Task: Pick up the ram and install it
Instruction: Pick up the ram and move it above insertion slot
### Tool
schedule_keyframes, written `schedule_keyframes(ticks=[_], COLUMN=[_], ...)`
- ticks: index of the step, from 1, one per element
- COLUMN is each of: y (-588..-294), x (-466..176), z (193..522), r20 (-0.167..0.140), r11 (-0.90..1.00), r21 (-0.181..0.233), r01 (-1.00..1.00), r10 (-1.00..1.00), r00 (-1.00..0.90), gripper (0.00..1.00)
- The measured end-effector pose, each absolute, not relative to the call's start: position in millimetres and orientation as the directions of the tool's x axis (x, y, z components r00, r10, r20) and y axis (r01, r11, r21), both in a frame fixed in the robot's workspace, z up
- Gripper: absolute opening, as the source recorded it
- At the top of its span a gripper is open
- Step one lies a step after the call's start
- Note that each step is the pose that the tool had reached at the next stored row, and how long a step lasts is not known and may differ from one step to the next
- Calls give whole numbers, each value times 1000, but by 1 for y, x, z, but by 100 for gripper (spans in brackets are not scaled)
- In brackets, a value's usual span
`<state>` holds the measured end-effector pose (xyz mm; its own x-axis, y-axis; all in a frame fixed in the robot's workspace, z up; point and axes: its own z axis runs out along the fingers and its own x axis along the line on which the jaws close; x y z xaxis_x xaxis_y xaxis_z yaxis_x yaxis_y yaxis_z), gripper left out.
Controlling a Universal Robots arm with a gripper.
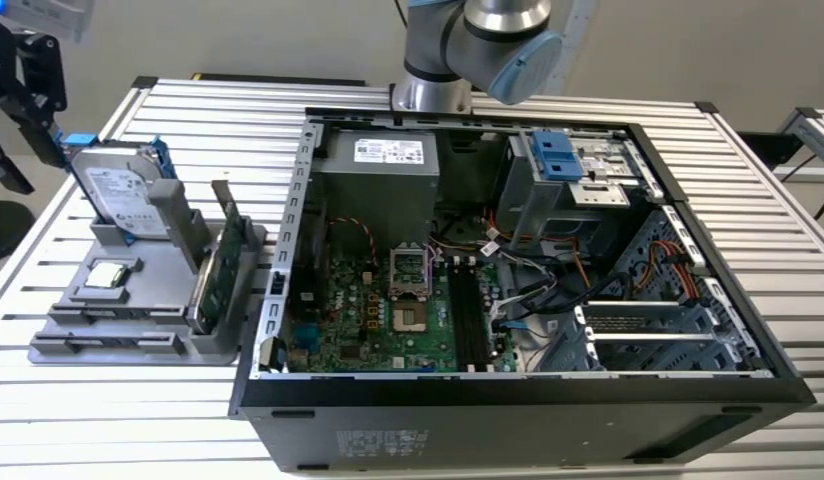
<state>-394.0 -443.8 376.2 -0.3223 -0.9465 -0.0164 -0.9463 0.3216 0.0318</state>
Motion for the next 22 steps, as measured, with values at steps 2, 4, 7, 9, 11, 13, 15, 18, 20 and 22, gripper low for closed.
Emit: schedule_keyframes(ticks=[2, 4, 7, 9, 11, 13, 15, 18, 20, 22], y=[-444, -444, -444, -444, -444, -444, -444, -444, -444, -444], x=[-394, -394, -394, -394, -394, -394, -394, -394, -394, -394], z=[376, 375, 374, 373, 372, 372, 372, 371, 371, 370], r20=[-16, -16, -16, -16, -16, -16, -16, -16, -16, -16], r11=[318, 313, 308, 305, 302, 300, 299, 298, 298, 295], r21=[32, 32, 32, 32, 32, 32, 32, 32, 32, 32], r01=[-948, -949, -951, -952, -953, -953, -954, -954, -954, -955], r10=[-948, -949, -951, -952, -953, -954, -954, -954, -954, -955], r00=[-318, -314, -309, -306, -303, -301, -300, -299, -298, -296], gripper=[100, 100, 100, 100, 100, 100, 100, 100, 100, 100])
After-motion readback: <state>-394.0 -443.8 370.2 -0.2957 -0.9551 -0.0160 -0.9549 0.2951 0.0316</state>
